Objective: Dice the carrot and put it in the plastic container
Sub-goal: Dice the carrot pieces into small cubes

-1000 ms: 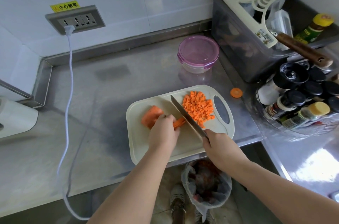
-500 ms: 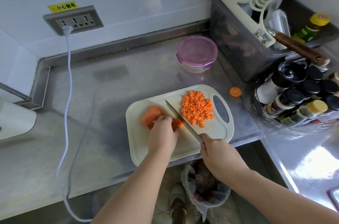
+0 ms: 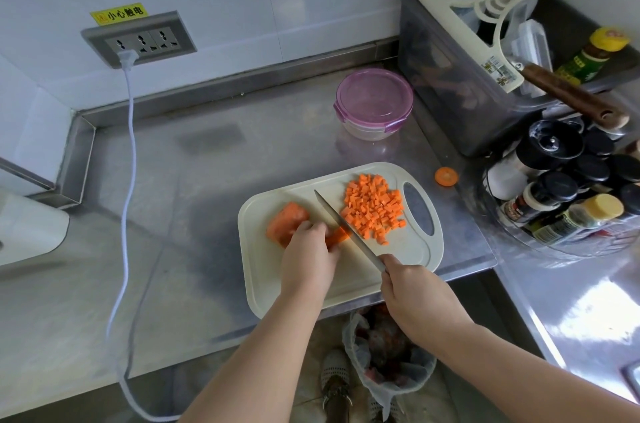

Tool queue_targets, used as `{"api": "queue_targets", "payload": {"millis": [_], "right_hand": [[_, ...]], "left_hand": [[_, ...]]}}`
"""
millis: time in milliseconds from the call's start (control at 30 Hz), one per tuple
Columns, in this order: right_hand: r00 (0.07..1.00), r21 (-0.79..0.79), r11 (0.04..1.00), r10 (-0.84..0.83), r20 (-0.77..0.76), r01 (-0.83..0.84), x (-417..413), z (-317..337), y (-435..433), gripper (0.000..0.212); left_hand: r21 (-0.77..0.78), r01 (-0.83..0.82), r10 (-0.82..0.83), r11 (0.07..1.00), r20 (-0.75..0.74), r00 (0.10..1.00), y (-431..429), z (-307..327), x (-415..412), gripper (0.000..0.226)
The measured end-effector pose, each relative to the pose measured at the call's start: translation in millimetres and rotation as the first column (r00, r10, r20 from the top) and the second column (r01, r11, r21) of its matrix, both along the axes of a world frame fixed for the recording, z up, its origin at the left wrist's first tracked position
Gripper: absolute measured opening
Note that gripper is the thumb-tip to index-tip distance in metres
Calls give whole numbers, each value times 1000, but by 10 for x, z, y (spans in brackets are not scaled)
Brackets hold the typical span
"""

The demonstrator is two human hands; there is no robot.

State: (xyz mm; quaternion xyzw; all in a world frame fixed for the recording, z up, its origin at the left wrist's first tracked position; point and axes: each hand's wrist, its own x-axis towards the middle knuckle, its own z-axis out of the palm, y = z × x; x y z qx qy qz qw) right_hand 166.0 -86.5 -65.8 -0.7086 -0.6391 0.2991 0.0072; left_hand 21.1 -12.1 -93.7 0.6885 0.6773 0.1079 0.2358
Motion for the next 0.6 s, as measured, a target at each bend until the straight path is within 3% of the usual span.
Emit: {"api": "queue_targets", "payload": {"millis": [467,600], "right_hand": [[997,-145,989,43,63,-33,-16,-64,107,39],[1000,-135,991,-26,0,26,-3,-75,161,33]], "left_hand": [[27,-14,14,1000,-10,1000,14,-80,1,21],[32,-12,12,999,16,1000,5,-79,-3,18]]}}
